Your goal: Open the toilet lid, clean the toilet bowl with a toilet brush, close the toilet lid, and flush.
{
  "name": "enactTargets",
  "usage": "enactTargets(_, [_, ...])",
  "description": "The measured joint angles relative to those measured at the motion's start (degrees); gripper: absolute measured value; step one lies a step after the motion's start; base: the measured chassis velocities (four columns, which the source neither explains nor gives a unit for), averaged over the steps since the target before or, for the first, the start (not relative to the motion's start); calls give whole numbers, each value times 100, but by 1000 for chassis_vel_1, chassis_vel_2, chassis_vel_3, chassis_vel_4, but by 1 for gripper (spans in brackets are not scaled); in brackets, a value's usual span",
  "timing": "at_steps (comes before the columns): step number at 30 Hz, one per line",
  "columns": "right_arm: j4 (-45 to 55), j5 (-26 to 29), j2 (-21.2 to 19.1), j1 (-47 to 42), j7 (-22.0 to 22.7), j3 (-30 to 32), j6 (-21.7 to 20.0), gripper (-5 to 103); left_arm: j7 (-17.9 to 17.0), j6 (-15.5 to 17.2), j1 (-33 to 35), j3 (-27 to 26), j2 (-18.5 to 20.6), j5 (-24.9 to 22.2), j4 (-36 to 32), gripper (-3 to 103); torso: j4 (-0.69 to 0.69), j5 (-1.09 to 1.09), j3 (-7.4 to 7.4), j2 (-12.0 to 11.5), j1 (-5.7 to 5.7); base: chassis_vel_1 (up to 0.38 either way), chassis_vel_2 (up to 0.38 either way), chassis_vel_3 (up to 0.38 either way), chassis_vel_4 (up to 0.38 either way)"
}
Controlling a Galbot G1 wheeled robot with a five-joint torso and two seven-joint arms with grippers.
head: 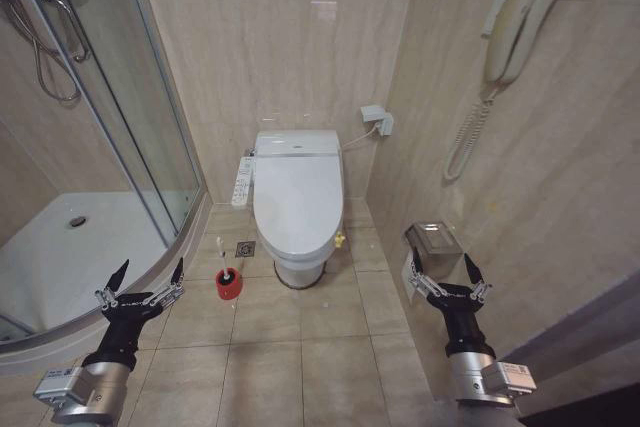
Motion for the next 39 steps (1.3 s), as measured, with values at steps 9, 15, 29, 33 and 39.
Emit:
enactTargets(9, [0,0,0,5,-1,0,0,100,0,0,-3,0,0,0,0,100,1,0,4,-3,8,-34,36,35,-30])
enactTargets(15, [0,0,0,4,0,0,0,100,0,0,-2,0,0,0,0,100,0,0,2,-3,5,31,26,-40,-32])
enactTargets(29, [0,0,0,4,0,0,0,100,0,0,-2,0,0,0,0,100,0,0,2,-3,5,41,19,-31,-17])
enactTargets(33, [0,0,0,4,-1,0,0,100,0,0,-2,0,0,0,0,100,0,-1,2,-3,6,0,0,0,0])
enactTargets(39, [0,0,0,4,-1,0,0,100,0,0,-2,0,0,0,0,100,1,-1,2,-2,4,61,-46,-58,43])
